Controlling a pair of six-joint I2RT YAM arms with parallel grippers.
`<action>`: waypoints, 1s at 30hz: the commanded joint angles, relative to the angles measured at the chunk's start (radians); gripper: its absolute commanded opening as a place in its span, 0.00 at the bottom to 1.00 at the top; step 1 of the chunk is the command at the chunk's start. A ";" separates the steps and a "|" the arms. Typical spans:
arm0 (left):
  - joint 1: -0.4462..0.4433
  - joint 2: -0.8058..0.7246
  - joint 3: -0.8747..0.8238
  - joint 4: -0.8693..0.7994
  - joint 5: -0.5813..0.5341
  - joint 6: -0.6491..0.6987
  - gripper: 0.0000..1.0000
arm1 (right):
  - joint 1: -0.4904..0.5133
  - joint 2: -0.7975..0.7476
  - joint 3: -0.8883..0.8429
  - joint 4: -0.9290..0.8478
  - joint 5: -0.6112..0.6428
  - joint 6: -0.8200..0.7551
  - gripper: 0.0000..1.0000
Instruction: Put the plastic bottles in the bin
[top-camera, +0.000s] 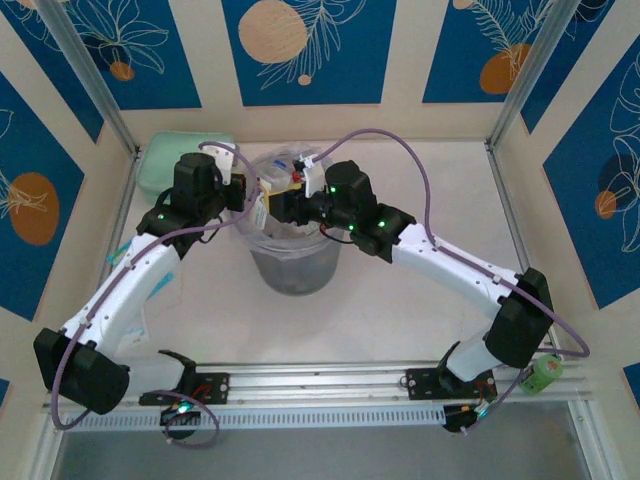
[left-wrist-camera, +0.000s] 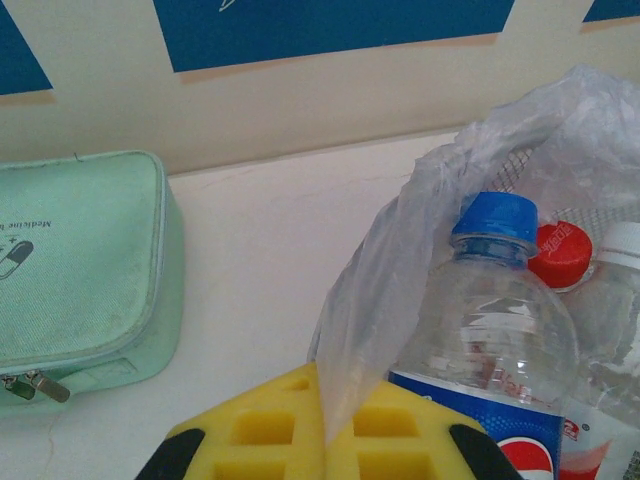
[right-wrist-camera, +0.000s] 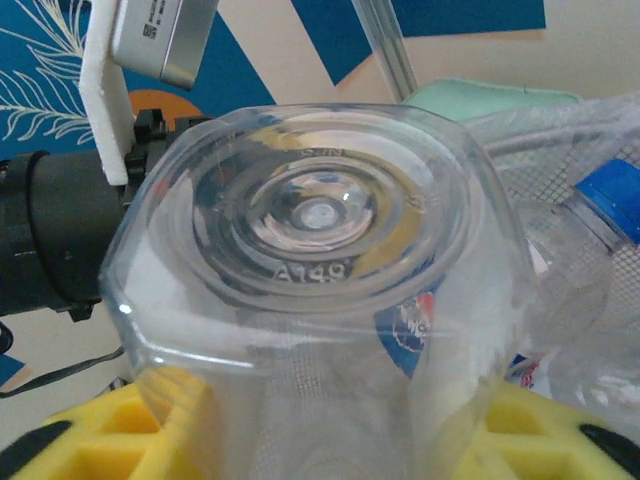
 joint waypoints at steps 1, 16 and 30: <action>-0.006 0.025 -0.026 -0.091 -0.019 0.011 0.00 | 0.009 -0.023 0.020 -0.336 -0.036 -0.017 0.59; -0.005 0.024 -0.024 -0.092 -0.013 0.013 0.00 | -0.070 -0.001 0.375 -0.488 0.004 -0.142 0.67; -0.005 0.014 -0.023 -0.092 -0.012 0.011 0.00 | -0.015 0.275 0.620 -0.578 0.039 -0.134 0.24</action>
